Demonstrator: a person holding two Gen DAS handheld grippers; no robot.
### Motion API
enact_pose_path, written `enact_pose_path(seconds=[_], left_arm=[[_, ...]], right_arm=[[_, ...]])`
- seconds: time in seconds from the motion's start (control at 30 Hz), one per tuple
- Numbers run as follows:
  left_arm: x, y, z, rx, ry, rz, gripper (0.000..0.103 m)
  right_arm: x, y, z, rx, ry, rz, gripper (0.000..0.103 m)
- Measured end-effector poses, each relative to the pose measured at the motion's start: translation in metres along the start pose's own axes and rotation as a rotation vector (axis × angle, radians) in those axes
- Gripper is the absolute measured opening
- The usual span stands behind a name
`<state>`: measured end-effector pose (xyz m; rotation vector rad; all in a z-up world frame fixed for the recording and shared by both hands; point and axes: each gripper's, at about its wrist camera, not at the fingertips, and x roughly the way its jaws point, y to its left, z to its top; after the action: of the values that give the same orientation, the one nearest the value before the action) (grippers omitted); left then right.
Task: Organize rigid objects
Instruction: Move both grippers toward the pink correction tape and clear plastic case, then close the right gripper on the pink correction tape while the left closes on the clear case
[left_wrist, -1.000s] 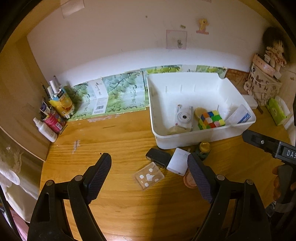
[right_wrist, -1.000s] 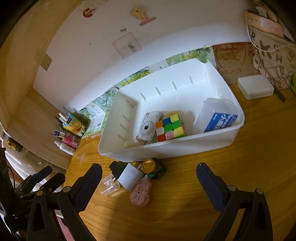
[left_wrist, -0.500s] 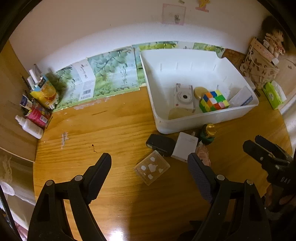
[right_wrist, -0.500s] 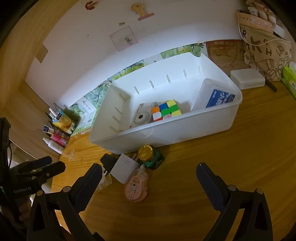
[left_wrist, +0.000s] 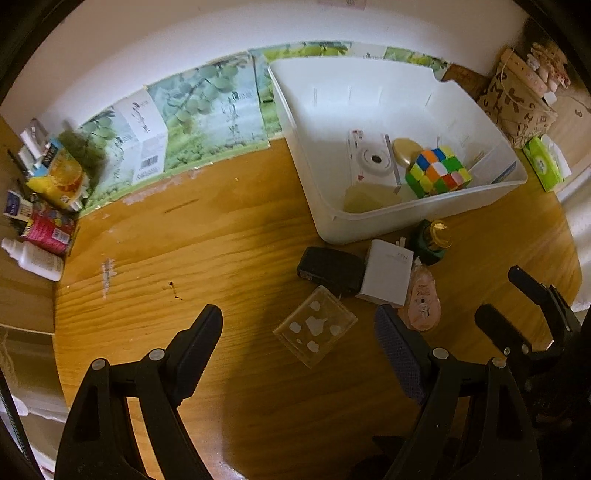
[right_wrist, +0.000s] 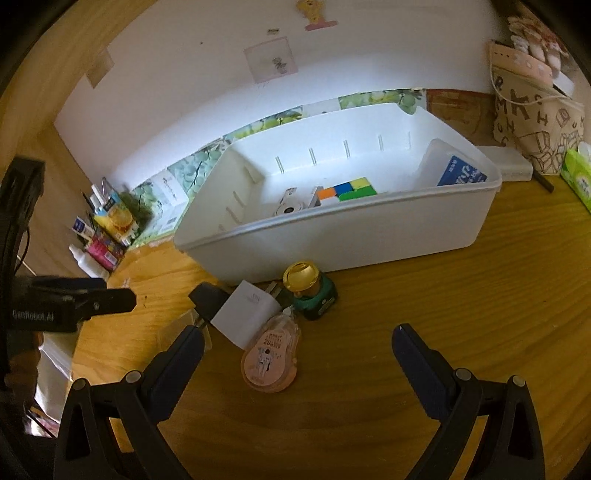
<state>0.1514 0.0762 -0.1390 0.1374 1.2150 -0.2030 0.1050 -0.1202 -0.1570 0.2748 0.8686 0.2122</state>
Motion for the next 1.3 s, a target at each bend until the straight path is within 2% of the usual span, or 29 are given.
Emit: enact_pose_path(seconds=[0.2,0.53,0.9,0.97,1.17,1.3], left_arm=[[0.025,-0.001,0.004,0.011,0.097,-0.024,0.087],[0.063,-0.003,0.005,0.079,0.236,0.001,0.087],[0.084,-0.011,0.005,0.129,0.289,-0.021,0.086],[0.085,-0.012,0.005,0.133,0.294,-0.024,0.086],[0.09,-0.014,0.003,0.138,0.307,-0.031,0.085],[0.095,-0.016,0.006,0.134,0.316,-0.048,0.082]], right_arm=[[0.012,0.015,-0.007,-0.089,0.012,-0.03,0.102],[0.04,0.034,-0.011,-0.176,0.072,-0.065,0.102],[0.064,0.046,-0.015,-0.253,0.15,-0.12,0.102],[0.067,0.046,-0.016,-0.26,0.16,-0.121,0.097],[0.071,0.047,-0.017,-0.269,0.186,-0.124,0.095],[0.074,0.048,-0.017,-0.274,0.197,-0.118,0.089]])
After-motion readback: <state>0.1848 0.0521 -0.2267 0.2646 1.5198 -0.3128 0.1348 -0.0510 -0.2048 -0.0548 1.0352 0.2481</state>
